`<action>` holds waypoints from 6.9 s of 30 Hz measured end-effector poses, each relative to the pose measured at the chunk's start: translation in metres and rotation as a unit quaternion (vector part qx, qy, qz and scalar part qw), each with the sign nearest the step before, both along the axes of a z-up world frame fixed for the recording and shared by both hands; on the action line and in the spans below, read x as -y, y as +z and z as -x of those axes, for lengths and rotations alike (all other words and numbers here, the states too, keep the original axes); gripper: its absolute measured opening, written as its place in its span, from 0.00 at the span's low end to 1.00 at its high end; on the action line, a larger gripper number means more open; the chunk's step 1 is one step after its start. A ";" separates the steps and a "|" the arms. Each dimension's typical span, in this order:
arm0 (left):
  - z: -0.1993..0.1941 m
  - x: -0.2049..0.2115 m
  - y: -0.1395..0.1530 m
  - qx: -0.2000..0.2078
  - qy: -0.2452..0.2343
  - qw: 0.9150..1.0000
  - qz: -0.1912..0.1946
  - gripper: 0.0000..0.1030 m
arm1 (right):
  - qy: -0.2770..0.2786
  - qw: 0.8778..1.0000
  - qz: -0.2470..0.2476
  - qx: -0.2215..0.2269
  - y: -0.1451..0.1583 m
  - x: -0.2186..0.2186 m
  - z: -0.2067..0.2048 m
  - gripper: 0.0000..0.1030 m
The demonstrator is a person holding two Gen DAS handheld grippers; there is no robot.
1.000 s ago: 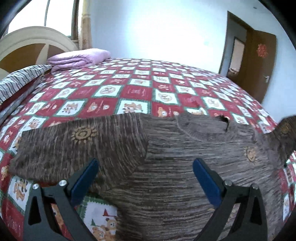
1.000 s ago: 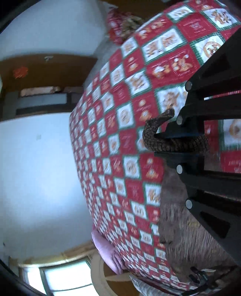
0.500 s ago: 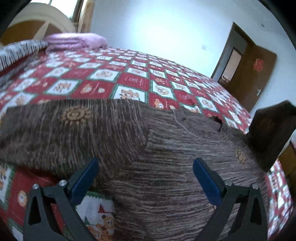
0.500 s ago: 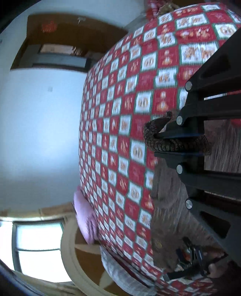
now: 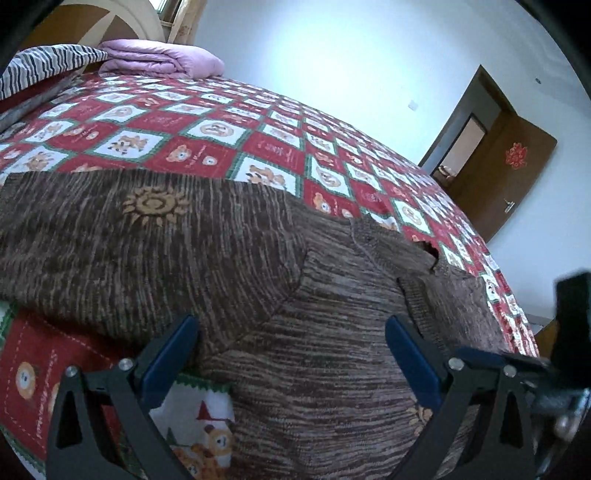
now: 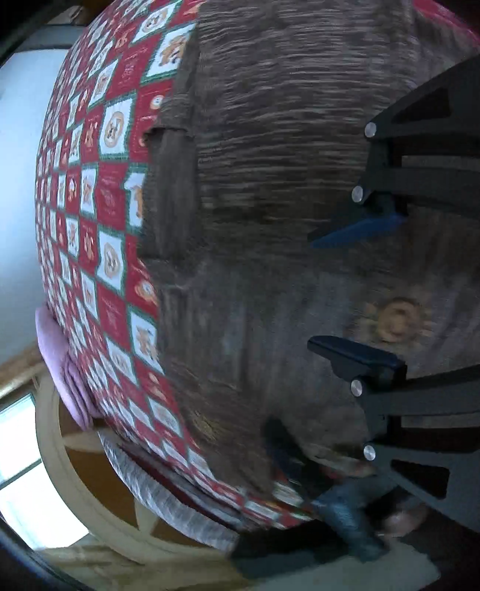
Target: Fold small clothes
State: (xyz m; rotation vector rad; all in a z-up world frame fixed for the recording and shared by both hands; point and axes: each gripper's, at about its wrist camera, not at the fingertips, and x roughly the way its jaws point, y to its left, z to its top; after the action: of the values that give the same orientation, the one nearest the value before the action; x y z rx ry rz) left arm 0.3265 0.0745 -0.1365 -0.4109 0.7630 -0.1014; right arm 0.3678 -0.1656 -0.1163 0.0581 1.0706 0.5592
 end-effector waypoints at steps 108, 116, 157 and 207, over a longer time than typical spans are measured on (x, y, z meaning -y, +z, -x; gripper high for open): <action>0.087 -0.189 0.003 -0.036 0.212 0.973 0.088 0.92 | 0.001 0.977 0.155 0.147 -0.028 0.009 0.043 0.66; 0.059 -0.198 -0.012 -0.028 0.226 0.961 0.157 0.83 | -0.004 0.972 0.170 0.162 -0.029 0.004 0.046 0.70; -0.004 -0.056 0.130 0.107 0.104 0.989 0.016 0.08 | -0.121 0.978 0.066 0.156 0.010 0.156 0.098 0.72; -0.003 -0.027 -0.009 -0.052 0.000 0.983 -0.174 0.87 | -0.076 0.984 0.136 0.084 -0.022 0.014 -0.046 0.37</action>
State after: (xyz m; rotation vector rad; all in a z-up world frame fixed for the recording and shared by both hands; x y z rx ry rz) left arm 0.3293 0.1012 -0.1451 -0.0828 0.8643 0.0543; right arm 0.4140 -0.1799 -0.1383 -0.1441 0.9606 0.2719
